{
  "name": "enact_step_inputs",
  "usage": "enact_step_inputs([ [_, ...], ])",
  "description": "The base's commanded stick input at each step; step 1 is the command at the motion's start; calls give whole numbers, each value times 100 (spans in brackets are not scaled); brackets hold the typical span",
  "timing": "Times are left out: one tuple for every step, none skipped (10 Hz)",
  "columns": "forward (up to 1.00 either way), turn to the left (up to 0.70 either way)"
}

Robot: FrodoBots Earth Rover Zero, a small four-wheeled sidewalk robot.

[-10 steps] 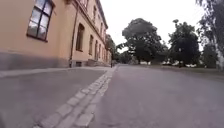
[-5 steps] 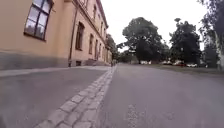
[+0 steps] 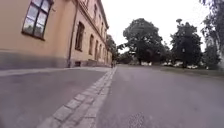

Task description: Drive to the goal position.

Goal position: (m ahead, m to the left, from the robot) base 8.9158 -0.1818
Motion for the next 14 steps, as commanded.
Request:
enact_step_inputs([
  [45, 0],
  [45, 0],
  [45, 0],
  [45, 0],
  [45, 0],
  [45, 0],
  [45, 0],
  [45, 0],
  [45, 0],
  [45, 0],
  [45, 0],
  [45, 0],
  [45, 0],
  [45, 0],
])
